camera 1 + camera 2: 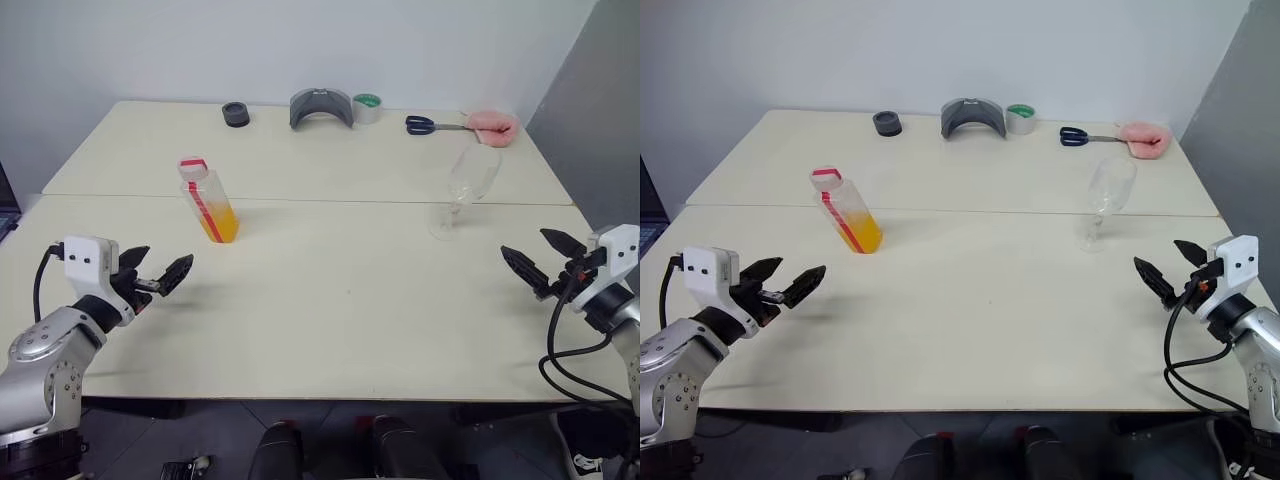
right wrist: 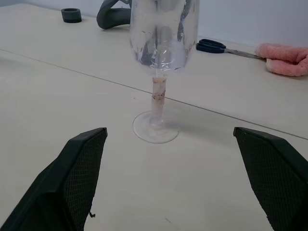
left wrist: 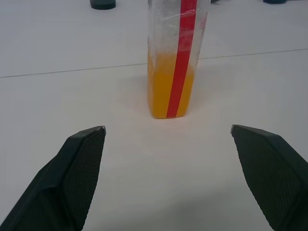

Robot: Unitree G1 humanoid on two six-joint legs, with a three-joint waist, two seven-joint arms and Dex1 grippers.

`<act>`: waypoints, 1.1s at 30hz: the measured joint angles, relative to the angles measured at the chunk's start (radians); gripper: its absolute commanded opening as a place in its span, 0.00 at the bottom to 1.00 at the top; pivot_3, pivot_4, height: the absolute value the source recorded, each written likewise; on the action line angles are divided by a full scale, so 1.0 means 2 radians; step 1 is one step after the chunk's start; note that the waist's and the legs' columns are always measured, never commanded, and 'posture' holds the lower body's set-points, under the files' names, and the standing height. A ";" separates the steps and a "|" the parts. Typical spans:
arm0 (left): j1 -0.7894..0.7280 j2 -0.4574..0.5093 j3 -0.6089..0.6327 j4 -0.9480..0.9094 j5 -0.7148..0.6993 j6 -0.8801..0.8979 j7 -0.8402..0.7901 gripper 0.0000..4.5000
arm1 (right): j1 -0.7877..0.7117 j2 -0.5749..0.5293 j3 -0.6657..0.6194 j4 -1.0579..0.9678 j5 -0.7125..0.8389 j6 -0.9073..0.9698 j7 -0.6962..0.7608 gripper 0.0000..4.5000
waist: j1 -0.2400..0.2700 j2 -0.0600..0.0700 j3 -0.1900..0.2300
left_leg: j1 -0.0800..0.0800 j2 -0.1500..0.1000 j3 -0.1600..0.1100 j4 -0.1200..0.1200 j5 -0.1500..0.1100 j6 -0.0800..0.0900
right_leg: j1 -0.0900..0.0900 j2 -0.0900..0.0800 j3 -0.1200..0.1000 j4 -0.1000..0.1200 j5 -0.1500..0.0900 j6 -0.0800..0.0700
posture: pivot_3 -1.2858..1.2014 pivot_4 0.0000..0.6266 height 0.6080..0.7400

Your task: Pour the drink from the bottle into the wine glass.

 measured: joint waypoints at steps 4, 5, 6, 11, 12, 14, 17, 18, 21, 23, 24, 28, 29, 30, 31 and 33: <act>-0.002 0.001 0.007 0.000 -0.006 0.008 0.002 1.00 | -0.003 0.000 0.000 0.000 0.000 0.000 0.000 1.00 | 0.000 0.000 0.000 | 0.000 0.000 0.000 0.000 0.000 0.000 | 0.000 0.000 0.000 0.000 0.000 0.000 | 0.52 0.24 1.00; -0.002 0.001 0.007 0.000 -0.006 0.009 0.002 1.00 | -0.005 0.000 0.000 0.000 0.000 0.000 0.000 1.00 | 0.000 0.000 0.000 | 0.000 0.000 0.000 0.000 0.000 0.000 | 0.000 0.000 0.000 0.000 0.000 0.000 | 0.52 0.24 1.00; -0.002 0.001 0.007 0.000 -0.006 0.010 0.003 1.00 | -0.008 0.000 0.000 0.001 0.000 0.000 0.000 1.00 | 0.000 0.000 0.000 | 0.000 0.000 0.000 0.000 0.000 0.000 | 0.000 0.000 0.000 0.000 0.000 0.000 | 0.52 0.24 1.00; -0.002 0.001 0.007 0.000 -0.009 0.011 0.001 1.00 | -0.011 0.000 0.000 0.010 0.000 0.000 0.001 1.00 | 0.000 0.000 0.000 | 0.000 0.000 0.000 0.000 0.000 0.000 | 0.000 0.000 0.000 0.000 0.000 0.000 | 0.52 0.24 1.00; -0.002 0.001 0.007 0.000 -0.009 0.011 0.001 1.00 | -0.011 0.000 0.000 0.012 0.000 0.000 0.002 1.00 | 0.000 0.000 0.000 | 0.000 0.000 0.000 0.000 0.000 0.000 | 0.000 0.000 0.000 0.000 0.000 0.000 | 0.52 0.24 1.00; -0.002 0.001 0.007 0.000 -0.013 0.012 -0.001 1.00 | -0.011 0.000 0.000 0.014 0.000 0.000 0.002 1.00 | 0.000 0.000 0.000 | 0.000 0.000 0.000 0.000 0.000 0.000 | 0.000 0.000 0.000 0.000 0.000 0.000 | 0.52 0.24 1.00; -0.002 0.005 0.007 0.000 -0.016 0.013 -0.001 1.00 | -0.014 -0.001 0.000 0.016 0.000 0.000 0.003 1.00 | 0.000 0.000 0.000 | 0.000 0.000 0.000 0.000 0.000 0.000 | 0.000 0.000 0.000 0.000 0.000 0.000 | 0.52 0.24 1.00; -0.002 0.006 0.007 0.000 -0.016 0.013 -0.002 1.00 | -0.014 -0.001 0.000 0.016 0.000 0.000 0.003 1.00 | 0.000 0.000 0.000 | 0.000 0.000 0.000 0.000 0.000 0.000 | 0.000 0.000 0.000 0.000 0.000 0.000 | 0.52 0.24 1.00; -0.005 0.007 0.007 0.000 -0.016 0.014 -0.001 1.00 | -0.015 -0.001 0.000 0.016 0.000 0.000 0.003 1.00 | 0.000 0.000 0.000 | 0.000 0.000 0.000 0.000 0.000 0.000 | 0.000 0.000 0.000 0.000 0.000 0.000 | 0.52 0.24 1.00; -0.008 0.007 0.007 0.000 -0.016 0.014 -0.001 1.00 | -0.015 -0.002 0.000 0.016 0.000 0.000 0.003 1.00 | 0.000 0.000 0.000 | 0.000 0.000 0.000 0.000 0.000 0.000 | 0.000 0.000 0.000 0.000 0.000 0.000 | 0.52 0.24 1.00; -0.009 0.007 0.007 0.000 -0.016 0.014 -0.001 1.00 | -0.014 -0.002 0.000 0.016 0.000 0.000 0.003 1.00 | 0.000 0.000 0.000 | 0.000 0.000 0.000 0.000 0.000 0.000 | 0.000 0.000 0.000 0.000 0.000 0.000 | 0.52 0.24 1.00; -0.010 0.007 0.007 0.001 -0.016 0.014 -0.001 1.00 | -0.012 -0.002 0.000 0.016 0.000 0.000 0.003 1.00 | 0.000 0.000 0.000 | 0.000 0.000 0.000 0.000 0.000 0.000 | 0.000 0.000 0.000 0.000 0.000 0.000 | 0.52 0.24 1.00; -0.010 0.007 0.007 0.001 -0.016 0.014 -0.001 1.00 | -0.012 -0.002 0.000 0.016 0.000 0.000 0.003 1.00 | 0.000 0.000 0.000 | 0.000 0.000 0.000 0.000 0.000 0.000 | 0.000 0.000 0.000 0.000 0.000 0.000 | 0.52 0.24 1.00; -0.010 0.007 0.007 0.001 -0.016 0.014 0.000 1.00 | -0.012 -0.002 0.000 0.016 0.000 0.000 0.003 1.00 | 0.000 0.000 0.000 | 0.000 0.000 0.000 0.000 0.000 0.000 | 0.000 0.000 0.000 0.000 0.000 0.000 | 0.52 0.24 1.00; -0.010 0.007 0.007 0.001 -0.016 0.014 0.000 1.00 | -0.012 -0.002 0.000 0.016 0.000 0.000 0.003 1.00 | 0.000 0.000 0.000 | 0.000 0.000 0.000 0.000 0.000 0.000 | 0.000 0.000 0.000 0.000 0.000 0.000 | 0.52 0.24 1.00; -0.010 0.007 0.007 0.001 -0.016 0.014 0.000 1.00 | -0.012 -0.002 0.000 0.016 0.000 0.000 0.003 1.00 | 0.000 0.000 0.000 | 0.000 0.000 0.000 0.000 0.000 0.000 | 0.000 0.000 0.000 0.000 0.000 0.000 | 0.52 0.24 1.00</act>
